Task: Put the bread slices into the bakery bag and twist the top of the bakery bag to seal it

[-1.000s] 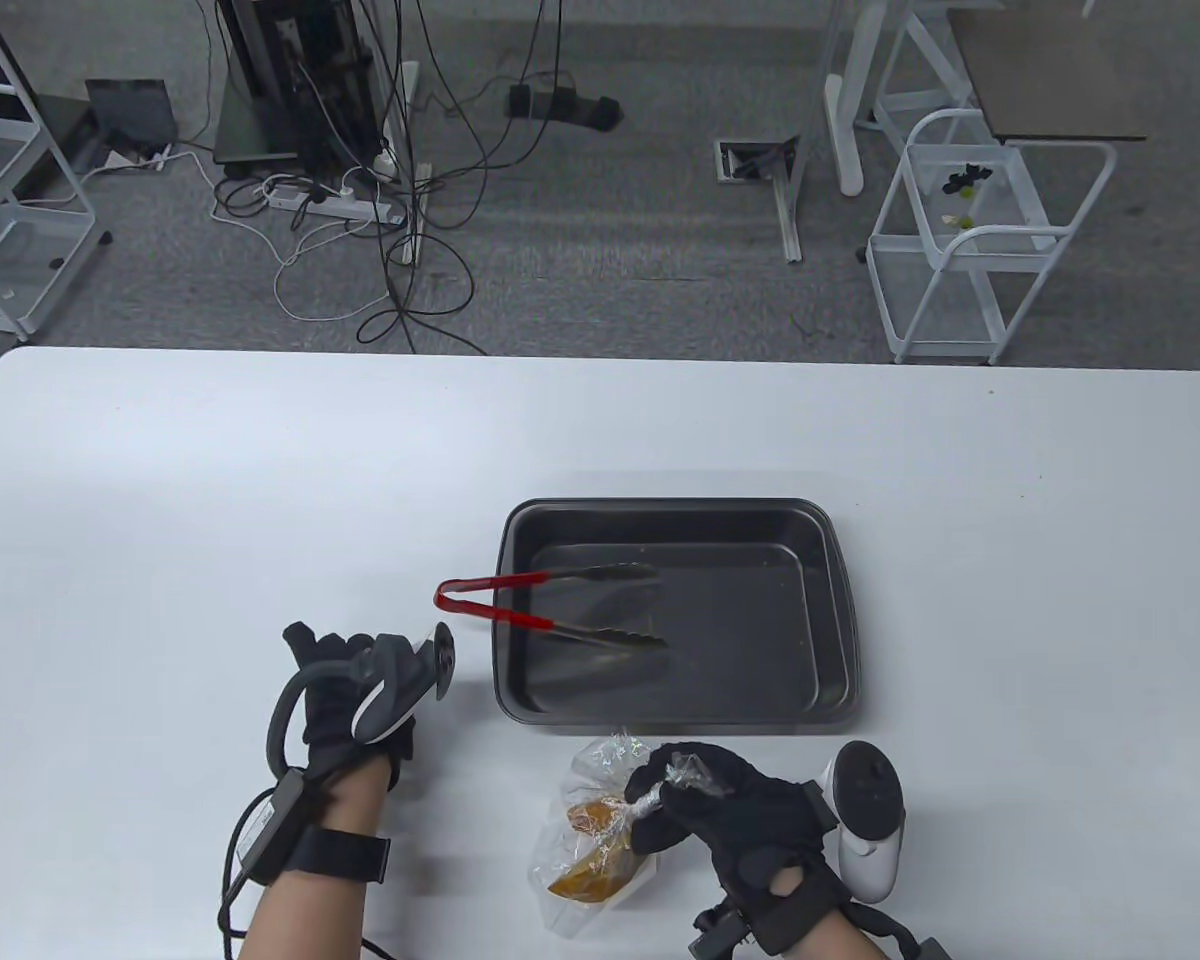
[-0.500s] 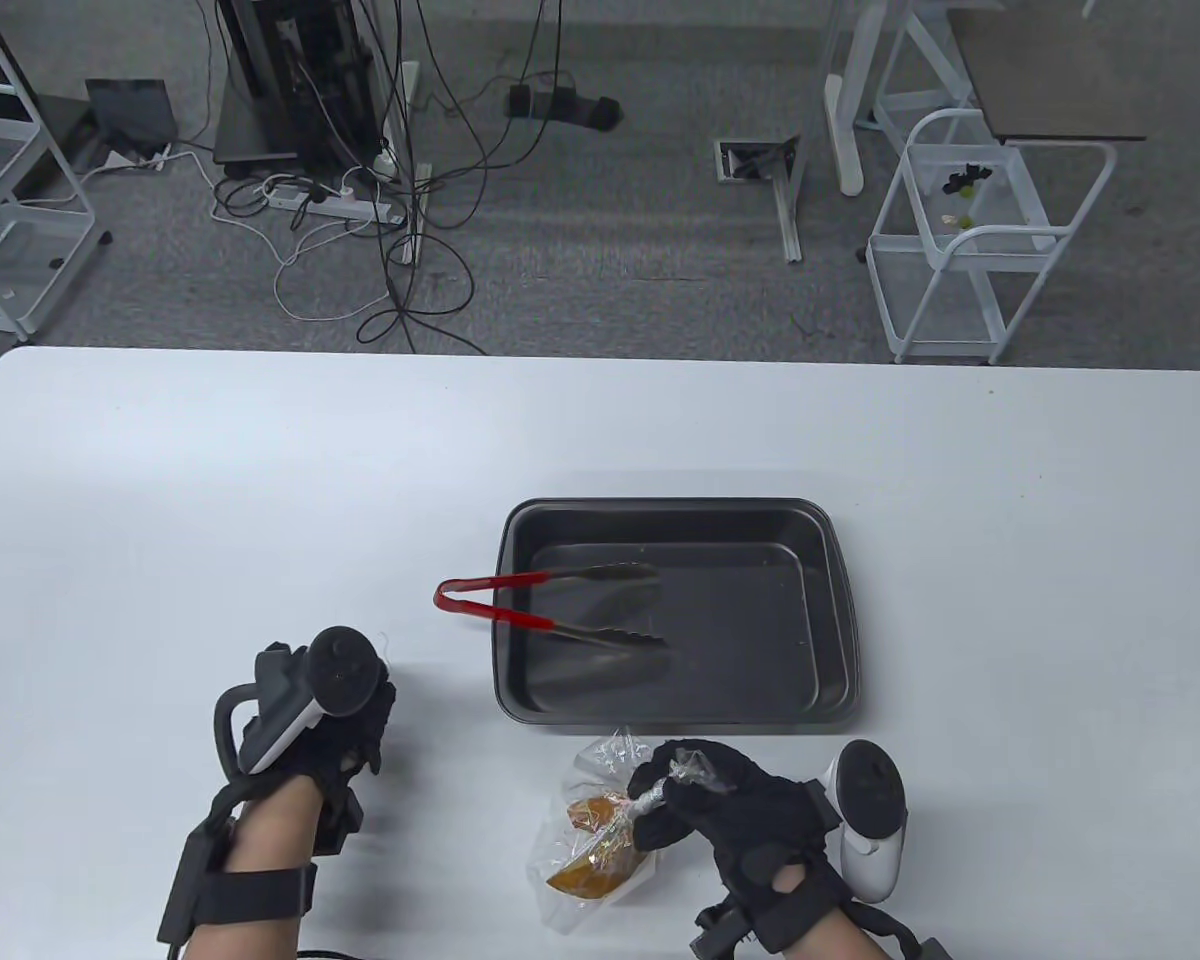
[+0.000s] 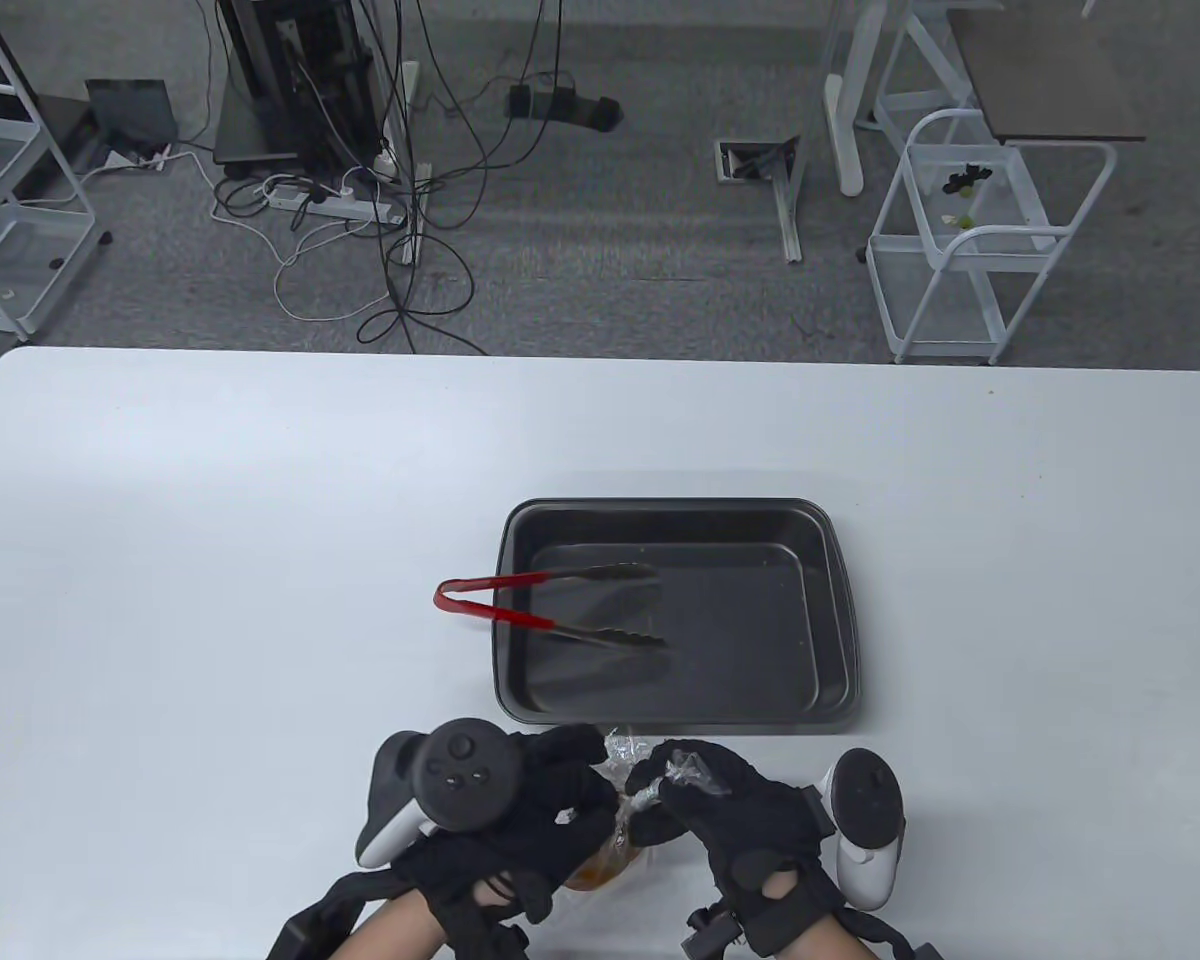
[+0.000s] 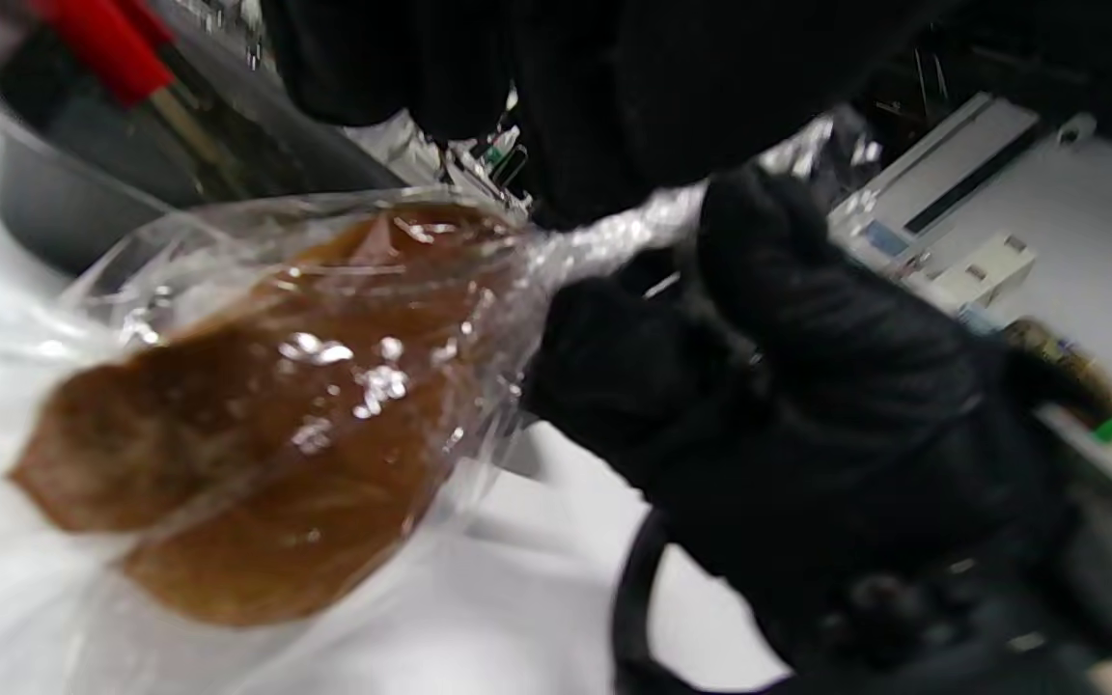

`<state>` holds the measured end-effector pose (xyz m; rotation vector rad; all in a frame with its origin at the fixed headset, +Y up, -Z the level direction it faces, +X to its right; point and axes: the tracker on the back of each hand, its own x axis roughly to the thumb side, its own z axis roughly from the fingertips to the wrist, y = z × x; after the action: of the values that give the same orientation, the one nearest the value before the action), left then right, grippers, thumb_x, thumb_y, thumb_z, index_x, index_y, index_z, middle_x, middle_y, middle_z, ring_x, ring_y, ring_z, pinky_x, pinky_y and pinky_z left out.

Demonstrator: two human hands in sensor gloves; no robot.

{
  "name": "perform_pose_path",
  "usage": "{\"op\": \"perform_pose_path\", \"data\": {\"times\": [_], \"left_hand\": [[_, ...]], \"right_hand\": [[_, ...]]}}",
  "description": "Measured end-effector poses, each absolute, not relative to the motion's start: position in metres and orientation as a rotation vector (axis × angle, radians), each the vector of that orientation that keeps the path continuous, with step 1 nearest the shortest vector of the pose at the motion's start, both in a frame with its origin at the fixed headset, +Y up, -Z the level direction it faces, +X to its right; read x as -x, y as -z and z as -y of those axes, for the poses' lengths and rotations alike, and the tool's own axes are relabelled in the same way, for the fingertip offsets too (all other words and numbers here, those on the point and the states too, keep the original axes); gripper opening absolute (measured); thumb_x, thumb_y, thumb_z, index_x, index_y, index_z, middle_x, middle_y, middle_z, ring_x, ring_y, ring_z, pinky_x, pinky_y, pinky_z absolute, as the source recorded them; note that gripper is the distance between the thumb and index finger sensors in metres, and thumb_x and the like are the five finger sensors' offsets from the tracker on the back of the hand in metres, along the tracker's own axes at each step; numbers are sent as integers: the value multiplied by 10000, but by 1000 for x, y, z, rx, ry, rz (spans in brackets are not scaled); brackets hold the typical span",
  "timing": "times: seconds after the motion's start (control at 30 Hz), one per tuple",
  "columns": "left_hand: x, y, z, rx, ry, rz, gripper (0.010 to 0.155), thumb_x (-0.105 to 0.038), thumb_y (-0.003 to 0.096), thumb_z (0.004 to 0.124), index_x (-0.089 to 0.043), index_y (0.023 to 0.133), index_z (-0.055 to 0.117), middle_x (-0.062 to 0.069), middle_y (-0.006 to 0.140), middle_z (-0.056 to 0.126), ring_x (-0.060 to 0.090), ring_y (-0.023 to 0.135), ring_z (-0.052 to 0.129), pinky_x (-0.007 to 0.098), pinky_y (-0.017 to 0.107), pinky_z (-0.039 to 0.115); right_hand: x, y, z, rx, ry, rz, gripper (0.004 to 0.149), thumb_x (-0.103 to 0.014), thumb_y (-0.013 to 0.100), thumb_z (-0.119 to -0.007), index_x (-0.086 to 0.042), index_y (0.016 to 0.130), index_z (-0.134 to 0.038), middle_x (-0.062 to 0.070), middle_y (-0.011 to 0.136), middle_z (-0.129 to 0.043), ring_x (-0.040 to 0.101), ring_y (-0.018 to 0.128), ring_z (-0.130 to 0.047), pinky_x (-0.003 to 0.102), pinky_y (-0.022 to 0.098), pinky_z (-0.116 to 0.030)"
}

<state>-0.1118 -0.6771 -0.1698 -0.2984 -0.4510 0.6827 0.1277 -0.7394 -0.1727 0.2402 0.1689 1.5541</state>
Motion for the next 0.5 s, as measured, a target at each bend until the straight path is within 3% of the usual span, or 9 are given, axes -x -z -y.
{"op": "perform_pose_path", "data": {"times": [0.2,0.4,0.5], "left_hand": [[98,167,684,281,-754,406,405,-442,494,840,-213,827,852,134,1131,584,447,1058,624,678,802,404],[96,158,691,134,-724,328,406,-481,481,865,-242,808,836,108,1084,652,411,1022,686,672,803,417],[95,152,691,7,-660,273,446,-470,468,877,-263,850,781,102,1070,653,406,1001,703,667,804,426]], "right_hand": [[-129,170,740,-218,-1547,-143,485,-302,397,-861,-41,805,-854,236,717,-981,311,399,-1125,667,609,-508],[-127,167,740,-214,-1552,-139,485,-304,399,-860,-40,806,-852,238,718,-978,311,399,-1127,665,609,-515],[-127,166,740,-217,-1545,-156,486,-303,401,-859,-37,807,-848,240,717,-977,309,400,-1125,664,609,-516]]}}
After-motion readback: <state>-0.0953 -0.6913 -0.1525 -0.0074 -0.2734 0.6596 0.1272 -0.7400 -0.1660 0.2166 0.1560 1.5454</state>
